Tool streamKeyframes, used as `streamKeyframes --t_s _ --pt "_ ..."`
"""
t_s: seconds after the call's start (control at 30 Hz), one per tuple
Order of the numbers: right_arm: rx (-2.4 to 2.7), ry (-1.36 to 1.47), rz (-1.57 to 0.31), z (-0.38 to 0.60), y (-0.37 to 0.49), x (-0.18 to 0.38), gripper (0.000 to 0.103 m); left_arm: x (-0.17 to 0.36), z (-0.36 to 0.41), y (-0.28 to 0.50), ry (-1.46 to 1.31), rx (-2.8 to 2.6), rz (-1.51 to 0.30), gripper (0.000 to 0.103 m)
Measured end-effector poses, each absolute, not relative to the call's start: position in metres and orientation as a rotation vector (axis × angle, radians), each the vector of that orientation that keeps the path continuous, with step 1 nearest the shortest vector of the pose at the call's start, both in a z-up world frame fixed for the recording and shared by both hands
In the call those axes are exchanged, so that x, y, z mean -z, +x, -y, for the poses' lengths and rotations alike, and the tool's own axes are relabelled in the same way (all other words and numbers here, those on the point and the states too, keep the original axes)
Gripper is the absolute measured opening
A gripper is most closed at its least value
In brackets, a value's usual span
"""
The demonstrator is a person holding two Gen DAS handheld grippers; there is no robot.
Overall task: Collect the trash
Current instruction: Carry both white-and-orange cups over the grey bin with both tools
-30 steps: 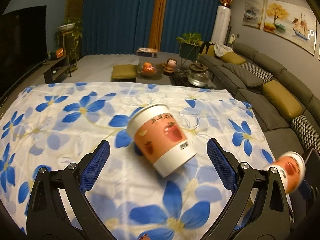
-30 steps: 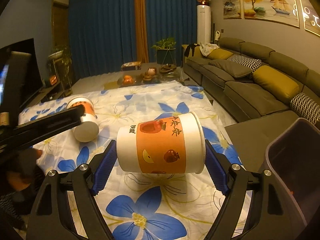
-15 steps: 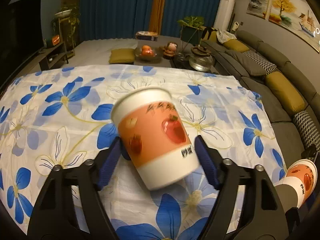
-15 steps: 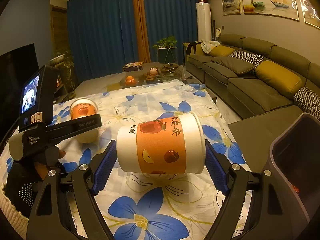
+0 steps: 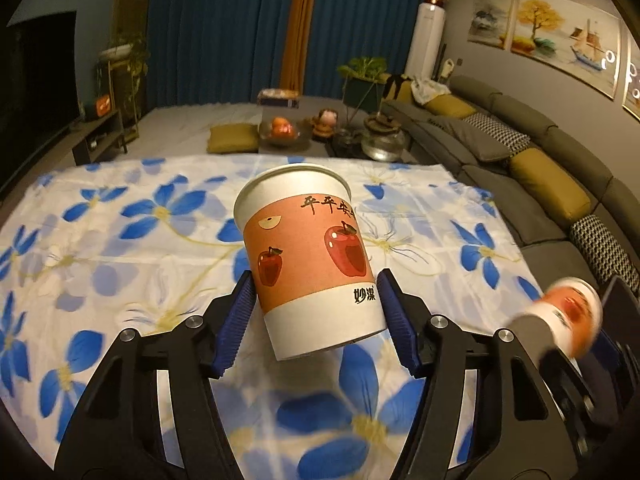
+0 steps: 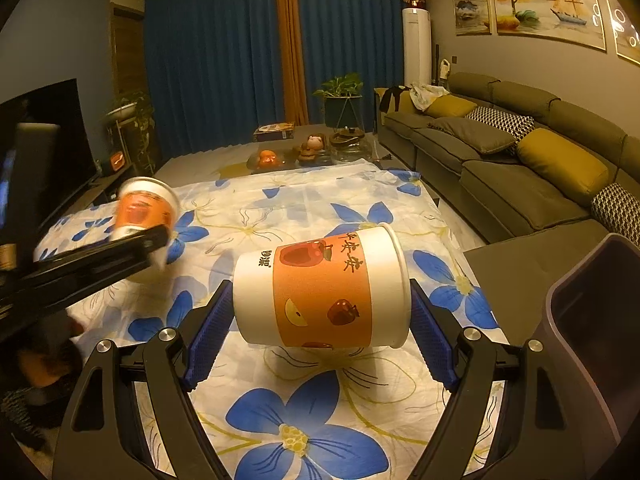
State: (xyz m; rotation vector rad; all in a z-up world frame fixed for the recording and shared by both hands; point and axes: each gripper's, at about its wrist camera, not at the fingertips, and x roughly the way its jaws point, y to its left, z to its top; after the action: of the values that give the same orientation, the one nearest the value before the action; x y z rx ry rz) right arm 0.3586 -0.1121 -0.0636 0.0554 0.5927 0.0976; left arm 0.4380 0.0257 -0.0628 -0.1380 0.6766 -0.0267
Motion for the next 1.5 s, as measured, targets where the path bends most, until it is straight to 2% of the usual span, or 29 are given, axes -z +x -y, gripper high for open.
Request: streamKeyframes --t_s 0.37,0.67,1.17,1.5 --pt "-0.12 0.046 -0.514 0.119 0.314 0.021 0.08 0.02 -0.013 0.372 -0.095 0.075 -0.59 0.061" --pt "-0.033 0.054 -0.445 0.175 0.258 -0.003 0.08 -0.002 0.056 0.326 -0.038 0.232 -0.552 0.061" --pt "0.214 0.112 -0.424 0.304 0.204 0.01 0.081 0.0 0.212 0.3 0.033 0.523 -0.553 0.061" --pt "0.283 0.131 -0.433 0.343 0.204 0.025 0.081 0.013 0.256 0.313 0.051 0.577 -0.579 0.061"
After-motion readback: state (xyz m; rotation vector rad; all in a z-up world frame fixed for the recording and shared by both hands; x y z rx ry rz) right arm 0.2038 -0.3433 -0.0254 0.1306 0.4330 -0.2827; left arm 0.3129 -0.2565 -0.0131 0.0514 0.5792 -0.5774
